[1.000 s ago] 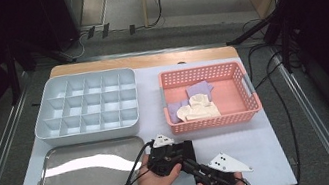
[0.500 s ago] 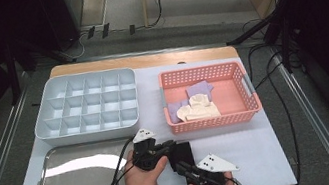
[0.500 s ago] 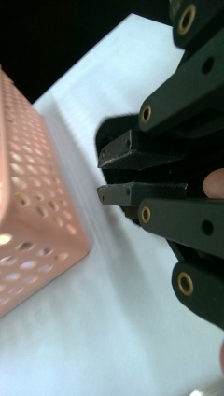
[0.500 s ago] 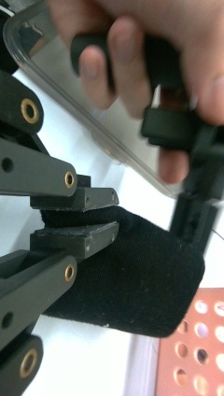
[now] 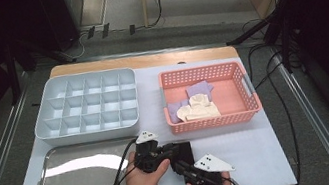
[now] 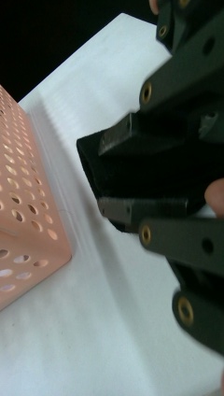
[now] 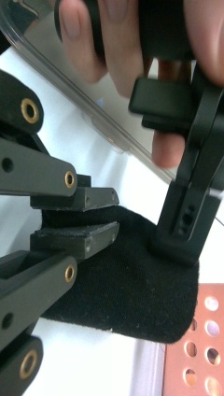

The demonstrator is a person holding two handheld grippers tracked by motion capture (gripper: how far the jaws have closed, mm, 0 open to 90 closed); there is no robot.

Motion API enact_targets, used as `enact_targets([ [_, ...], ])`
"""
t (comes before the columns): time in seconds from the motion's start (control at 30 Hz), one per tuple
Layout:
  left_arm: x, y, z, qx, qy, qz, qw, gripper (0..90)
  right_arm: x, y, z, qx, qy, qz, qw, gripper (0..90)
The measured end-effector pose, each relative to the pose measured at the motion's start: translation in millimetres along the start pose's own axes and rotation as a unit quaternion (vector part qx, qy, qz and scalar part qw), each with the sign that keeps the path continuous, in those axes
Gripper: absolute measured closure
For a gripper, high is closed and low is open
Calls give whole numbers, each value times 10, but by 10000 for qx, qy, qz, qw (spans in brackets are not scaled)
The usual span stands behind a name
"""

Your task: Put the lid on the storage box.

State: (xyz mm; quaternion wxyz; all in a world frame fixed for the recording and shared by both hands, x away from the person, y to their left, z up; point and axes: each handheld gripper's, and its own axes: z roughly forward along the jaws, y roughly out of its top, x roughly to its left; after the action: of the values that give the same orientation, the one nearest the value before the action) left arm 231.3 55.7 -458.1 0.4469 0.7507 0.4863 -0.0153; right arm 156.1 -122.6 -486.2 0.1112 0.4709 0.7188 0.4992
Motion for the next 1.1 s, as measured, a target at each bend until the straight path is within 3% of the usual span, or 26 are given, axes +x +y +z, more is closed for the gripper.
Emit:
enact_targets([
  [0.03, 0, 3, 6, 11, 2, 17, 10000, 807, 10, 4, -14, 39, 4, -11, 10000, 821],
  [0.1, -12, 15, 15, 66, 35, 88, 9999, 845, 32, 11, -44, 62, 32, -14, 10000, 804],
  [0.23, -9, 21, 10, 103, 56, 165, 9998, 854, 55, 23, -134, 75, 140, 6, 9999, 798],
  [0.43, 19, 7, 4, 51, 15, 109, 9999, 853, 63, 83, -357, -61, 583, 357, 9976, 843],
  [0.53, 17, 4, 5, 63, -11, 151, 9999, 853, 56, 131, -407, -212, 414, 262, 9986, 857],
  [0.6, 1, 3, 9, 70, -18, 157, 9999, 852, 24, 135, -348, -217, 296, 338, 9988, 861],
  [0.8, 9, 6, 12, 83, -17, 157, 9998, 847, 24, 52, -61, 110, 48, 81, 9999, 863],
  [0.93, 38, 11, 11, 68, -95, 83, 9999, 763, 28, 16, -8, 151, -36, -51, 9999, 875],
  [1.03, 58, 12, -2, 33, -49, 65, 10000, 575, 37, -11, 11, 154, -68, -150, 9997, 879],
  [1.1, 83, 9, -12, 36, -69, -38, 10000, 503, 37, -21, 17, 152, -59, -162, 9997, 882],
])
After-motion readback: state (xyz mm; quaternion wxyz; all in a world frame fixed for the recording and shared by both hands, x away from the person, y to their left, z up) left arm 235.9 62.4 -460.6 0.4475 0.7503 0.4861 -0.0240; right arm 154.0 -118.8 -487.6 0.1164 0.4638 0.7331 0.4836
